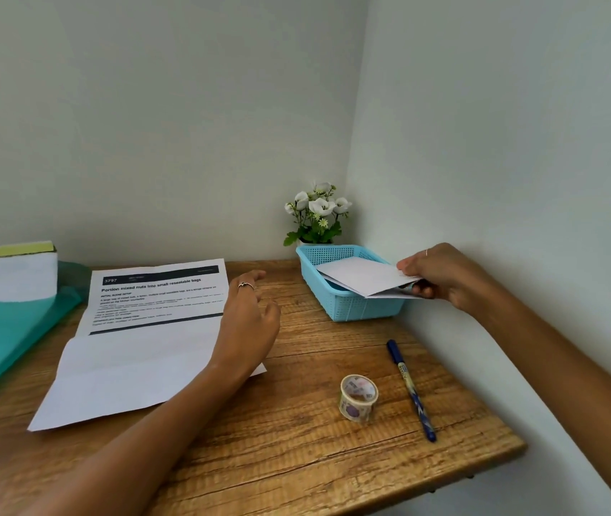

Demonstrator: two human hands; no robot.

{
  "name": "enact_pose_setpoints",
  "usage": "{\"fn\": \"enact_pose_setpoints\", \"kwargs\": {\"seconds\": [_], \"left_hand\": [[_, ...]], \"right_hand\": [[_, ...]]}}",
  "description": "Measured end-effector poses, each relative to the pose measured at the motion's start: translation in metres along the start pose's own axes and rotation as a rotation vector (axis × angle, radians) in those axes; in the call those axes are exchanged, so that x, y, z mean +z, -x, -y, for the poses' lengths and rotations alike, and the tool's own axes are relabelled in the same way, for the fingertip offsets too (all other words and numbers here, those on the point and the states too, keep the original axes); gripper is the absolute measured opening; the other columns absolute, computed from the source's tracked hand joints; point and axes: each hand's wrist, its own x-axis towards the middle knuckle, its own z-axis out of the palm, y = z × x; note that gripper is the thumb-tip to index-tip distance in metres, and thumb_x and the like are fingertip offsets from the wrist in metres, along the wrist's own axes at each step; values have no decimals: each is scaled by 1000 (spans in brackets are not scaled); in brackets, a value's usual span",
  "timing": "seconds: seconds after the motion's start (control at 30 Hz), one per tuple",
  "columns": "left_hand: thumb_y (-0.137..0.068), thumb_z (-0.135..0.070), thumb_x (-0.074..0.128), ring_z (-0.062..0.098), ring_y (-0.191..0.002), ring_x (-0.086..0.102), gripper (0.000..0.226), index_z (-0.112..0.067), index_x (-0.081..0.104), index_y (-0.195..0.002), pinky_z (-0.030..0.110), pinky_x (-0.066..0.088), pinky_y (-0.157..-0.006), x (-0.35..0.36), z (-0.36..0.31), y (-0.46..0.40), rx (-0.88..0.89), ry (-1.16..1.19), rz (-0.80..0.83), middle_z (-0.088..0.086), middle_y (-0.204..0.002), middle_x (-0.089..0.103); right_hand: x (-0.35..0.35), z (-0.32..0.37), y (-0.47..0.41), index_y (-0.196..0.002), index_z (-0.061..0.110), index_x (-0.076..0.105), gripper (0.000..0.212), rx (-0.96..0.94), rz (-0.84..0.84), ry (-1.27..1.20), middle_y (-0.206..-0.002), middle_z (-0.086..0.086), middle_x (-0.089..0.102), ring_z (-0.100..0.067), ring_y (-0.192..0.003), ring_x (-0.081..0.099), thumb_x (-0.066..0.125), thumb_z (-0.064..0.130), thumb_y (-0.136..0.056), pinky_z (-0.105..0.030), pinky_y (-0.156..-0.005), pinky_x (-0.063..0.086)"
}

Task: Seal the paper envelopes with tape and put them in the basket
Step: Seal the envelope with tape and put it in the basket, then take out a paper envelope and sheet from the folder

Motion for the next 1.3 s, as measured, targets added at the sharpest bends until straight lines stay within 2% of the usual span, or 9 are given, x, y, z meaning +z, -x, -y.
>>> {"fn": "enact_pose_setpoints", "kwargs": {"seconds": [0.13,0.27,0.43,0.57,0.73,0.83,0.93,1.17,1.3], "left_hand": [[-91,-9,54,14,-115,49,45,-17,41,-133,21,44,-85,0,1,1,-3,-3,12,3,-141,37],[-92,-9,54,2,-88,49,44,-16,41,-133,10,39,-70,1,2,0,22,-32,14,3,-140,39],[-92,-11,55,-10,-73,44,45,-17,40,-134,1,32,-58,2,2,0,23,-45,6,1,-140,38],[-92,-12,54,3,-98,51,47,-14,38,-137,13,42,-79,-6,-2,-3,8,-17,-11,4,-140,38],[-91,-8,54,17,-120,48,45,-14,42,-135,30,44,-95,-36,2,-10,-51,72,-69,3,-138,43],[-92,-7,54,20,-120,50,43,-13,44,-133,27,41,-94,-64,3,-19,-85,49,-115,4,-136,48],[-91,-6,54,22,-117,50,41,-11,46,-131,27,39,-94,-106,15,-27,-165,25,-214,5,-133,51],[-89,-9,51,29,-99,56,23,-12,54,-112,44,50,-87,-161,61,-21,-408,24,-324,9,-106,60],[-90,-14,53,30,-101,60,28,-9,52,-117,43,53,-87,-166,88,-24,-572,30,-235,11,-113,62]], "right_hand": [[7,-2,-1,-110,4,65,23,-138,-66,213,-82,-11,63,-13,-51,46,53,12,-92,-21,-45,37],[11,-3,-4,-114,10,67,27,-273,-120,387,-112,-10,67,-14,-68,54,52,17,-92,-23,-55,43],[12,-4,-3,-106,13,71,25,-284,-137,489,-119,-11,66,-20,-84,59,51,15,-91,-28,-67,47],[11,-4,-2,-112,15,67,25,-304,-168,551,-122,-12,64,-24,-96,60,55,21,-90,-27,-72,46],[24,22,17,-124,16,58,36,-624,-257,564,-126,-13,52,-31,-120,47,58,26,-90,-32,-98,36],[41,45,33,-122,17,59,33,-788,-236,471,-124,-8,52,-24,-120,46,58,25,-90,-27,-97,33],[75,72,46,-115,17,64,28,-856,-120,323,-110,-1,58,-11,-102,52,60,25,-89,-17,-85,36],[156,105,45,-104,17,65,19,-590,155,-79,-95,2,63,-12,-89,56,60,25,-87,-23,-69,43],[201,93,31,-103,3,61,21,-363,194,-221,-91,-7,58,-13,-75,50,55,14,-87,-27,-62,43]]}}
